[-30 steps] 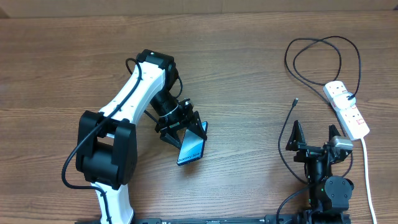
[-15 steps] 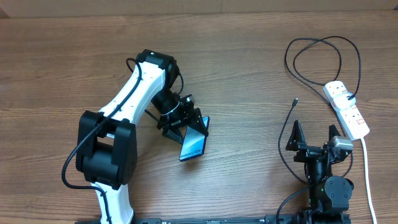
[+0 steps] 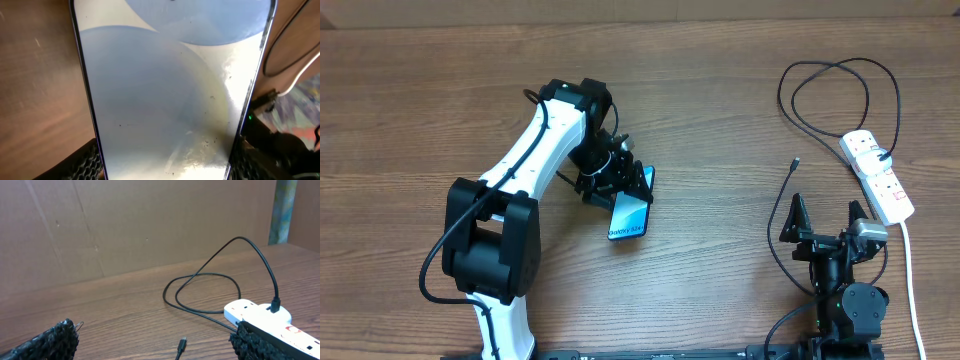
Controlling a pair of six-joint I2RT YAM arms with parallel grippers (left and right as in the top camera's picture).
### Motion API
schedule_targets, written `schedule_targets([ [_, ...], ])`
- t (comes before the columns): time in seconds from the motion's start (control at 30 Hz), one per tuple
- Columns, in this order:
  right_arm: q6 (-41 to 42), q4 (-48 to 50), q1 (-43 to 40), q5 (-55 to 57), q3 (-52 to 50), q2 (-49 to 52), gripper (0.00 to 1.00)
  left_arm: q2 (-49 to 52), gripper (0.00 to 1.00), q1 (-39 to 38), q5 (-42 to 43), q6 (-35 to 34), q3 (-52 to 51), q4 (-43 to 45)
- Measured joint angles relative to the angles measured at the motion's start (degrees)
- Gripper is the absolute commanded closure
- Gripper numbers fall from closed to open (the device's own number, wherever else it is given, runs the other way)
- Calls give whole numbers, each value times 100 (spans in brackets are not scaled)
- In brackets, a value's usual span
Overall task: Plug charger to phone and switch on socket
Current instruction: 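Carry the held phone forward and left with the left gripper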
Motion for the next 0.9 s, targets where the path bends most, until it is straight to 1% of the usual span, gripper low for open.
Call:
schedule_targets([
  [0.13,0,0,0,0,0,0,0,0,51,0,-122,-48,219,197],
  [0.53,0,0,0,-2,0,0,0,0,51,0,-1217,-136,1805,85],
  [0.7,0,0,0,0,0,0,0,2,51,0,-1768,-138,2391,-269],
  [0.9,2,-4,0,0,0,0,0,2,52,0,-2555,-136,3117,-968],
])
